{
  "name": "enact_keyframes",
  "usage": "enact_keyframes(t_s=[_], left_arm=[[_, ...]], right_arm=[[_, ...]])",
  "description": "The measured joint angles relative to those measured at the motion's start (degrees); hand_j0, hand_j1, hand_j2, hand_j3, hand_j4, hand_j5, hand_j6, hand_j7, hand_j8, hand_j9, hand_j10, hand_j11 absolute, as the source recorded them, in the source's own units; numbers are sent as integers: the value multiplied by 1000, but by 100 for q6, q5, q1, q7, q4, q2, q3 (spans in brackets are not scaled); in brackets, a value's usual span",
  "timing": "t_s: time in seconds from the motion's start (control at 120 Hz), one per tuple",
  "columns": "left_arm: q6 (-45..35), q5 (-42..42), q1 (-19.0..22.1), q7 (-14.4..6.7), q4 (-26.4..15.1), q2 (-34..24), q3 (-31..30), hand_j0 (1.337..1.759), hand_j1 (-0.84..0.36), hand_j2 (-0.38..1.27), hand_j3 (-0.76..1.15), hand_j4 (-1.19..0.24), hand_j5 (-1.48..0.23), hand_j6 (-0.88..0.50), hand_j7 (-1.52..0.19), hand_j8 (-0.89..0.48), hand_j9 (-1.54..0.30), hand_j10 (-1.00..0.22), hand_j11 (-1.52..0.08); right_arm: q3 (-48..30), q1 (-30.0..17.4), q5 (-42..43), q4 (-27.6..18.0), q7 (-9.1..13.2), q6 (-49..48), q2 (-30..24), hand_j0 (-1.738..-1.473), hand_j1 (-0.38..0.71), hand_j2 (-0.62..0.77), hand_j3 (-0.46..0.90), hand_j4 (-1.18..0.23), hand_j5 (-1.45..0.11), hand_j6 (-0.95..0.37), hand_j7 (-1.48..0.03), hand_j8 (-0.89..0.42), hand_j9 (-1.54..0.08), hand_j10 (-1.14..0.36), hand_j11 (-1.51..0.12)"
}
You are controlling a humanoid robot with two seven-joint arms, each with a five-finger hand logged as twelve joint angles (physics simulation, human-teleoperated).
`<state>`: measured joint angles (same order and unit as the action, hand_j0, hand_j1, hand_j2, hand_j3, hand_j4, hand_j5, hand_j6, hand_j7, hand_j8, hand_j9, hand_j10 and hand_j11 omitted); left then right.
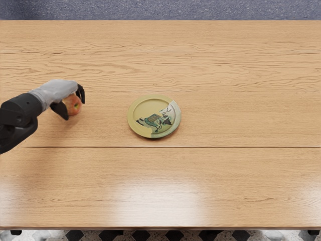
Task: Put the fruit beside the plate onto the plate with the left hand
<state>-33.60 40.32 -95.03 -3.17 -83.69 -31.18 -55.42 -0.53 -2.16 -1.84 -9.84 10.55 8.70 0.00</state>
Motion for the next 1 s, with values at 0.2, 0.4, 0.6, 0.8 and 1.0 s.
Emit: enact_keyframes(t_s=[0.2, 0.4, 0.6, 0.8, 1.0], left_arm=[[203, -3, -33, 11, -86, 277, 405, 1656, -230, 360, 0, -611, -850, -438, -843, -374, -834, -495, -835], [228, -8, -19, 6, 134, 787, 635, 1656, -228, 380, 0, -605, -872, -441, -855, -376, -842, -495, -842], [205, -8, -128, -2, 284, 1061, 893, 1656, -215, 408, 0, -617, -861, -476, -853, -409, -840, -522, -840], [220, -4, -316, -4, 297, 1417, 1013, 1656, -221, 431, 0, -615, -866, -470, -848, -418, -843, -525, -843], [229, -4, -498, -14, 208, 1739, 1046, 1657, -222, 440, 0, -617, -863, -475, -842, -422, -845, -517, -844]], right_arm=[[0, 0, 0, 0, 0, 0, 0, -1658, -349, 0, 0, 0, 0, 0, 0, 0, 0, 0, 0], [0, -1, 0, 0, 0, 0, 0, -1658, -349, 0, 0, 0, 0, 0, 0, 0, 0, 0, 0], [0, 0, 0, 0, 0, 0, 0, -1658, -349, 0, 0, 0, 0, 0, 0, 0, 0, 0, 0], [0, -1, 0, 0, 0, 0, 0, -1658, -349, 0, 0, 0, 0, 0, 0, 0, 0, 0, 0], [0, -1, 0, 0, 0, 0, 0, -1658, -349, 0, 0, 0, 0, -1, 0, 0, 0, 0, 0]])
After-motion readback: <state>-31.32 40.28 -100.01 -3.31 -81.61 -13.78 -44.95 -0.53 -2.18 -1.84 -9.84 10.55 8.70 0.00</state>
